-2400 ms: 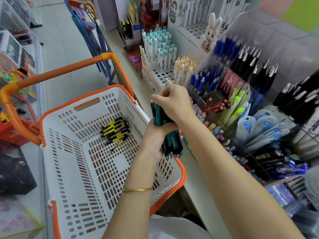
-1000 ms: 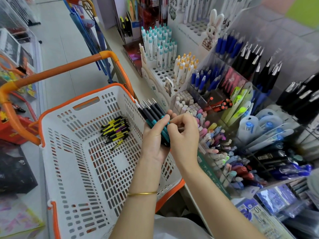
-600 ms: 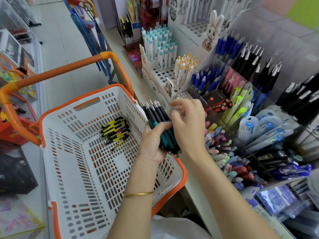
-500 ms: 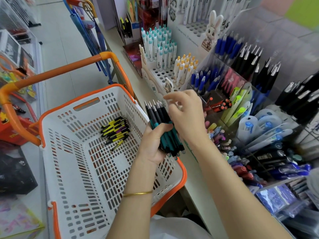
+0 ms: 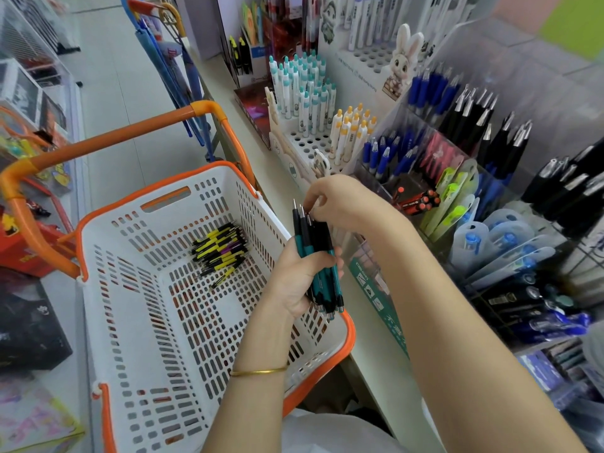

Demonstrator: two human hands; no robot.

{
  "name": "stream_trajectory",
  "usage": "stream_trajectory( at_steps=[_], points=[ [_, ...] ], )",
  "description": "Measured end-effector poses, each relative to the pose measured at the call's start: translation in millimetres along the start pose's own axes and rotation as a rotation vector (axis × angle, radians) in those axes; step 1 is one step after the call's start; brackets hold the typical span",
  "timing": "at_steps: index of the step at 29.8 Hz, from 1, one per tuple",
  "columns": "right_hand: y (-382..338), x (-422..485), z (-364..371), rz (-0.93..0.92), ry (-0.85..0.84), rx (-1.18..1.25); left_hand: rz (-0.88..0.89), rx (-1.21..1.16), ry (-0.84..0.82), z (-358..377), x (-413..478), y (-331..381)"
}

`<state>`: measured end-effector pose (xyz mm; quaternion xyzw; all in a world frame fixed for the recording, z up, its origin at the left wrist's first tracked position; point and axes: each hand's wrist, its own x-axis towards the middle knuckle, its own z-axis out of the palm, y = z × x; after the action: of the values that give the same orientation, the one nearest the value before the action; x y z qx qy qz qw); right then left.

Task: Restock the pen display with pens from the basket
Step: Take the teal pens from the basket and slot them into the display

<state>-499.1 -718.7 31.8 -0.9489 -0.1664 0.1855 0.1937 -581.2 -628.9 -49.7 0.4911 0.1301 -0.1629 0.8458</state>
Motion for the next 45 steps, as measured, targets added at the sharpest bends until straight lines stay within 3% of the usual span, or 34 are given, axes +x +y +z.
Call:
stream_trajectory(
  at_steps=[11, 19, 29, 34, 37, 39, 45],
  points=[
    [12.9, 6.0, -8.7, 0.078, -0.227, 0.091, -0.163, -0.019, -0.120, -4.0, -7.6, 7.4],
    [20.8, 5.6, -7.6, 0.112, -0.239, 0.151, -0.243, -0.067, -0.232, -12.8, -5.2, 4.1],
    [21.3, 4.0, -22.4, 0.256, 0.087, 0.545, -0.244, -0.056, -0.363, -17.6, -6.1, 2.9],
    [21.7, 1.4, -20.7, 0.153, 0.697, 0.605, -0.247, -0.167, -0.325, -17.9, -4.6, 1.4],
    [14.4, -14.2, -9.7, 0.059, 0.948, 0.690, -0.221, -0.330, -0.209, -17.5, -1.7, 0.7],
    [9.6, -26.9, 5.1, 0.009, 0.994, 0.715, -0.151, -0.411, -0.108, -16.6, 1.1, 0.8],
    [6.8, -55.1, 70.6, -0.015, 0.850, 0.550, 0.019, -0.502, 0.127, -9.1, 8.4, 12.8]
  ],
)
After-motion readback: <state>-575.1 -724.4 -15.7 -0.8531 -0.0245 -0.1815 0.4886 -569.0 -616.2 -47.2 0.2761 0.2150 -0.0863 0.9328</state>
